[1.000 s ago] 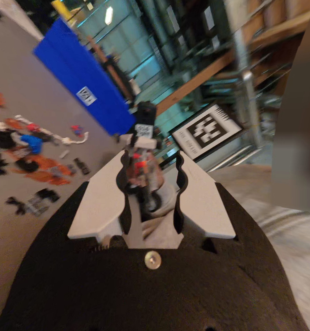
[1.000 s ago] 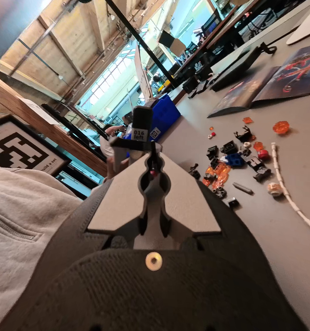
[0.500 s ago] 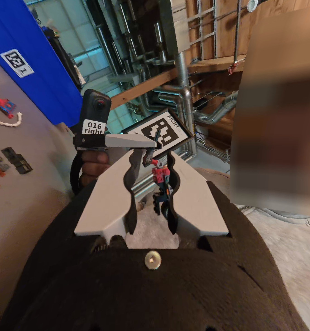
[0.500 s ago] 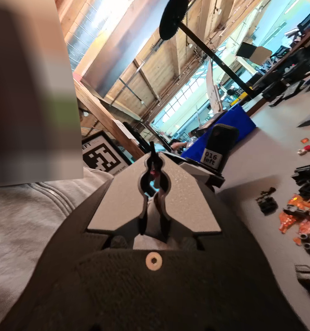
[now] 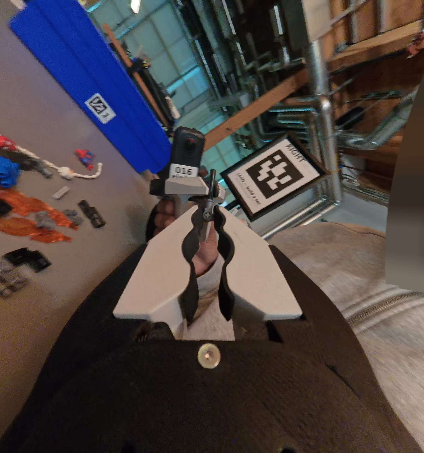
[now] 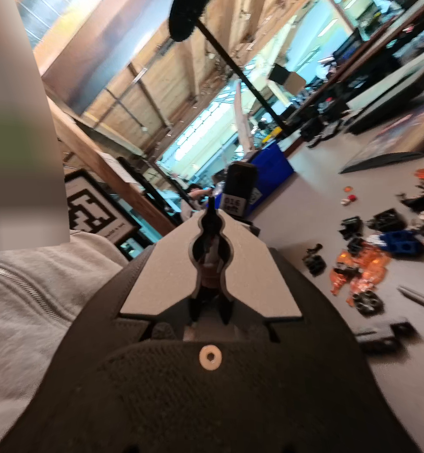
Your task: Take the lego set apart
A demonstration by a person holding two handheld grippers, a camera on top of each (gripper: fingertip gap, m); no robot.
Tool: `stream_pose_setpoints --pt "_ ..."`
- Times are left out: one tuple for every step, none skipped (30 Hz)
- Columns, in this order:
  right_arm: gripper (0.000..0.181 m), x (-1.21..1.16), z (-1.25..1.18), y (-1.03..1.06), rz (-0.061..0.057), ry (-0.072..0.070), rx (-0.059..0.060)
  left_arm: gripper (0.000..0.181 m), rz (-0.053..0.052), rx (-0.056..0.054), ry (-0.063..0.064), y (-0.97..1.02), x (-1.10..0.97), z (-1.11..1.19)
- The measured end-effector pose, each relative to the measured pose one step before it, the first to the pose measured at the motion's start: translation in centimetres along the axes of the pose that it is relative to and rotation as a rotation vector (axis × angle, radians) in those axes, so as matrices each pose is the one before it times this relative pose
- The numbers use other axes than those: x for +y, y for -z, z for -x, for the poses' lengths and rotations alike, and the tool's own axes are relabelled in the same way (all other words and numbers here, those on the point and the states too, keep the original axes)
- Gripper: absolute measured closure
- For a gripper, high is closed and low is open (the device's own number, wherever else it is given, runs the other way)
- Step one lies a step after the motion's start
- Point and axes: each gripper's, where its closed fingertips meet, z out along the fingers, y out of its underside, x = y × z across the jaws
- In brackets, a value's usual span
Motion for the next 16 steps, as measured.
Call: stream_pose_setpoints --pt "0.18 -0.027 -0.327 0.054 0.0029 0.0203 0.0383 0.175 -0.006 -0.0227 -0.0058 0.168 -0.124 0.227" --pt "0.18 -0.069 -0.16 -0.026 0.0012 0.0165 0.0262 0.174 -0.0059 -0.0109 0.0022 0.107 -0.119 0.084" --pt "0.181 -0.101 -0.068 -0.06 -0.0015 0.0119 0.0179 0.174 -0.0031 -0.0046 0.0049 0.031 -0.108 0.03" --pt "0.181 -0.152 -0.044 -0.071 -0.0063 0.0073 0.013 0.174 -0.0085 -0.0056 -0.0012 0.018 -0.188 0.012" --pt "0.181 -0.267 -0.033 -0.025 -0.015 0.0014 0.0077 0.174 0.0011 -0.0048 -0.0008 -0.017 -0.098 0.002" --pt "0.179 -1.078 -0.089 0.306 -0.0668 -0.0088 0.0052 0.175 0.0234 -0.018 -0.0047 -0.009 0.257 0.201" --pt "0.181 -2.364 -0.13 1.004 -0.1301 -0.0266 -0.0056 0.175 0.0678 -0.0507 -0.0195 -0.086 1.168 0.714" --pt "0.181 -2.571 -0.219 1.122 -0.1007 -0.0399 -0.0127 0.175 0.0149 -0.0415 -0.0186 -0.034 0.684 0.565" --pt "0.181 -1.894 -0.409 0.835 -0.041 -0.0079 0.0098 0.176 -0.0283 0.012 0.0112 0.199 0.055 -0.086" --pt "0.181 -0.716 -0.787 0.495 0.0238 0.0353 0.0484 0.176 -0.0399 0.0411 0.0378 0.427 -0.348 -0.338" --pt "0.18 0.668 -1.166 0.185 0.0912 0.0398 0.0703 0.176 -0.0464 0.0292 0.0281 0.525 -0.624 -0.168" --pt "0.179 1.637 -1.176 -0.084 0.1294 0.0239 0.0681 0.176 -0.0311 0.006 0.0074 0.476 -0.518 0.102" --pt "0.18 1.736 -1.02 -0.283 0.1158 0.0182 0.0611 0.176 -0.0064 -0.0088 -0.0022 0.325 -0.241 0.254" --pt "0.18 1.221 -0.778 -0.4 0.0652 0.0296 0.0559 0.176 -0.0004 -0.0058 -0.0073 0.196 -0.156 0.105" --pt "0.18 0.841 -0.468 -0.454 0.0364 0.0336 0.0433 0.176 -0.0045 0.0023 -0.0089 0.121 -0.205 -0.115" --pt "0.18 0.615 -0.284 -0.437 0.0325 0.0219 0.0344 0.176 -0.0077 0.0034 -0.007 0.072 -0.245 -0.129"
